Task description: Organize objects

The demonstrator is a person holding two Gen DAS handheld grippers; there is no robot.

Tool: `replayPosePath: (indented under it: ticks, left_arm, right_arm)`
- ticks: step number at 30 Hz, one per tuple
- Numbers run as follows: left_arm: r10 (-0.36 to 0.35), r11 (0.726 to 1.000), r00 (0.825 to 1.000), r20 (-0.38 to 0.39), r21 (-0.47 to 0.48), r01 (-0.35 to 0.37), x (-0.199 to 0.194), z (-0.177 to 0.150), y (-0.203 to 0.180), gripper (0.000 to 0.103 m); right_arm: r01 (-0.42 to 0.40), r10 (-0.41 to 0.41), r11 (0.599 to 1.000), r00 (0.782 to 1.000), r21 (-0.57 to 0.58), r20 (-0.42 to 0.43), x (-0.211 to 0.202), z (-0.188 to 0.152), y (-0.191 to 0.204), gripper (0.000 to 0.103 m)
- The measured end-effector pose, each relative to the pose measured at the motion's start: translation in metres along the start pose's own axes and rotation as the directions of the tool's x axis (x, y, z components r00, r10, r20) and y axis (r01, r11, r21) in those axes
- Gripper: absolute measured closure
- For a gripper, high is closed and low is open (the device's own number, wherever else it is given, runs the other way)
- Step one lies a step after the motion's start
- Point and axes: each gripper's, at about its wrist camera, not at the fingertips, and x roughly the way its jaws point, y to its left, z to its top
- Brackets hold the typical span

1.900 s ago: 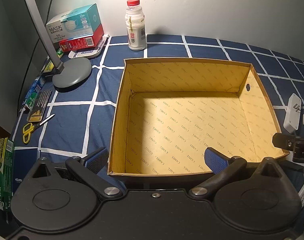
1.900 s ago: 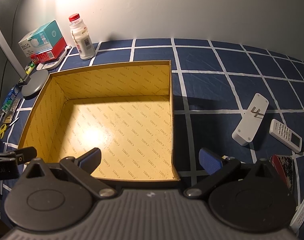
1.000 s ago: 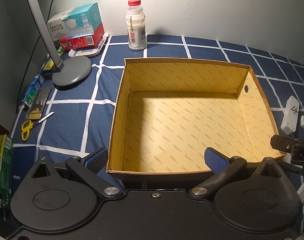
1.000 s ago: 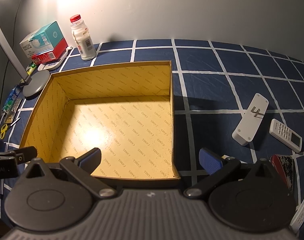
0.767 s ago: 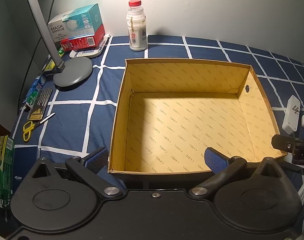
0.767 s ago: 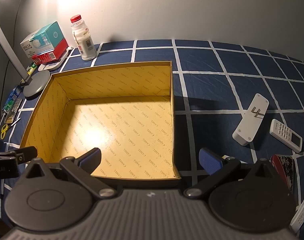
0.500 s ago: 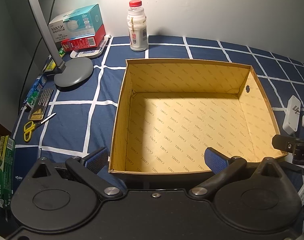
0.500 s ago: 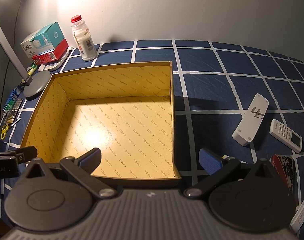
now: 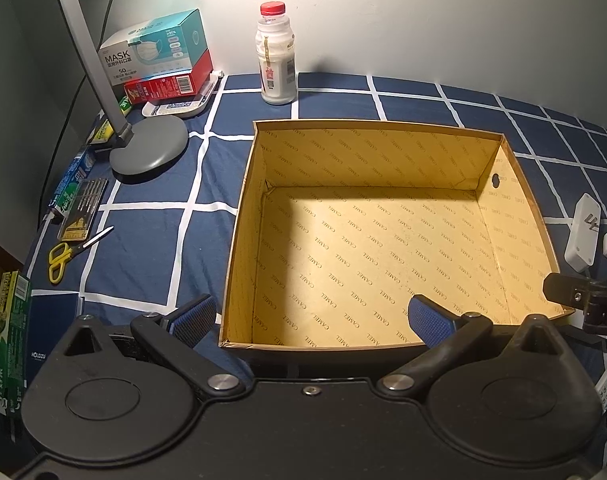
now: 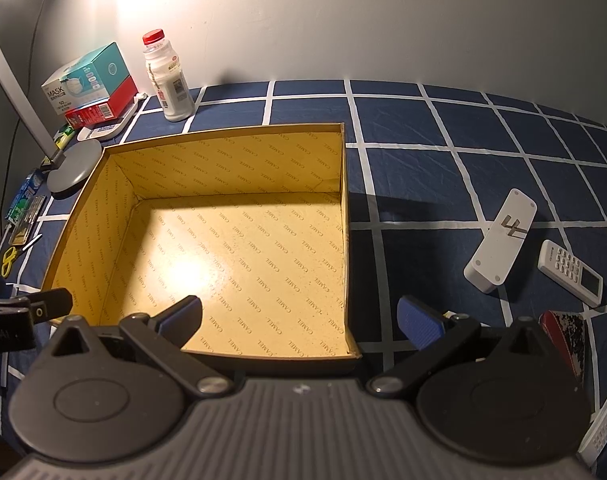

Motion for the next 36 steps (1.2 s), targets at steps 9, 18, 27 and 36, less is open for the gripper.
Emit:
replayPosePath:
  ticks: [9, 18, 27, 36]
  left_arm:
    - [0.001, 1.0, 1.0, -0.001, 0.001, -0.001, 0.0, 0.002, -0.001, 0.0]
    - [0.0, 1.0, 1.0, 0.001, 0.0, 0.0, -0.001, 0.001, 0.001, 0.0]
    - [-0.018, 1.0, 1.0, -0.006, 0.02, 0.018, -0.003, 0.001, -0.004, 0.0]
    - [-0.093, 0.989, 0.995, -0.023, 0.109, 0.095, -0.005, 0.003, -0.03, 0.0]
  right_arm:
    - [0.0, 0.0, 1.0, 1.0, -0.001, 0.0, 0.001, 0.0, 0.0, 0.0]
    - [-0.001, 0.001, 1.0, 1.0, -0.001, 0.001, 0.001, 0.0, 0.0, 0.0]
    - [0.012, -0.013, 1.0, 1.0, 0.026, 0.011, -0.006, -0.005, -0.004, 0.0]
    - [0.076, -0.08, 0.985, 0.997, 0.154, 0.017, -0.026, -0.028, -0.031, 0.0]
